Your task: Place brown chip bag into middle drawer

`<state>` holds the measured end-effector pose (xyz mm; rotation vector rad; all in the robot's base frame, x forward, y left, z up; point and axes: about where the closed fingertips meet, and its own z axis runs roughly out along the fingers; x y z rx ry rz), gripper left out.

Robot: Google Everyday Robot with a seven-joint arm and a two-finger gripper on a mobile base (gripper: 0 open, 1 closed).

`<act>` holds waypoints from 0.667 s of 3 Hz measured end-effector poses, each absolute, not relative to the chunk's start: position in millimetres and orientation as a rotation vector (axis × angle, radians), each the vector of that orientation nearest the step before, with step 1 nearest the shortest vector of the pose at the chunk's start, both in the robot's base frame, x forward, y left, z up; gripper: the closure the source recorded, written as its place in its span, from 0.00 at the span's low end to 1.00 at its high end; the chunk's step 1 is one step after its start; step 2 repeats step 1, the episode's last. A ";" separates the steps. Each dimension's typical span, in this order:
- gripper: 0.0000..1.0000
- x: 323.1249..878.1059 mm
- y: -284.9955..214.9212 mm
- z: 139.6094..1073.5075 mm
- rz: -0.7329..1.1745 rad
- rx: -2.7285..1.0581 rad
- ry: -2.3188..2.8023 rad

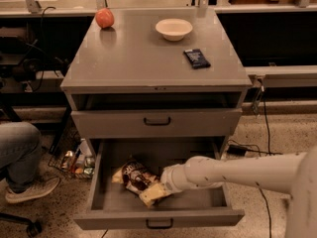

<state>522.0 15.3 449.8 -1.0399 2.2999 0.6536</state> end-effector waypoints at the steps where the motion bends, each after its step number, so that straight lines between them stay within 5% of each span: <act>1: 0.00 497.2 -29.4 463.7 0.657 -0.957 2.341; 2: 0.00 497.2 -29.4 463.7 0.657 -0.957 2.341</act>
Offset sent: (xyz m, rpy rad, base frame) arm 0.0000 0.0000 0.0000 0.0000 0.0000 0.0000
